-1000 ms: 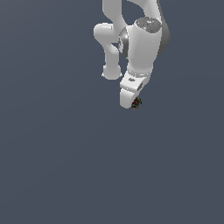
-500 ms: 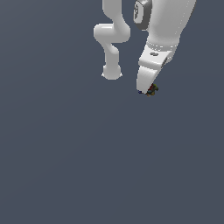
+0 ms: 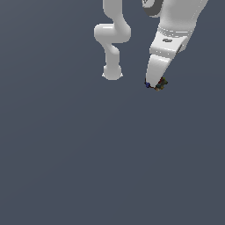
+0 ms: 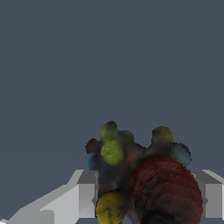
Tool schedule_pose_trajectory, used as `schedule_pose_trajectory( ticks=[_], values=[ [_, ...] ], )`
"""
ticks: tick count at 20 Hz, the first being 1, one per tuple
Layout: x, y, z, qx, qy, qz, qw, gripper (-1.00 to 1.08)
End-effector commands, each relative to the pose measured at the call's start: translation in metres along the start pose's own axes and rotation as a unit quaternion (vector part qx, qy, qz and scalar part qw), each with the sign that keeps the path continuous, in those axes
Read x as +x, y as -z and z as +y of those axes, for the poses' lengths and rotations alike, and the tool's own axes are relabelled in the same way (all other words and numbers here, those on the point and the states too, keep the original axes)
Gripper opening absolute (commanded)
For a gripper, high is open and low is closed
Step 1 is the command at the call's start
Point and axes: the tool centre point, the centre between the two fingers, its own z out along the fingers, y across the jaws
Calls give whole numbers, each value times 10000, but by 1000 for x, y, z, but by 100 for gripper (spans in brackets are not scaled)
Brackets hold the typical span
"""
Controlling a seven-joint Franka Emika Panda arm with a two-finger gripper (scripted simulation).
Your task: Pick up the object and move it to a goal position.
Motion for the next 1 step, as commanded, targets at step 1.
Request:
schedule_pose_trajectory(
  ticks=[1],
  values=[
    [1, 3, 0, -2, -3, 2, 10000, -100]
  ],
)
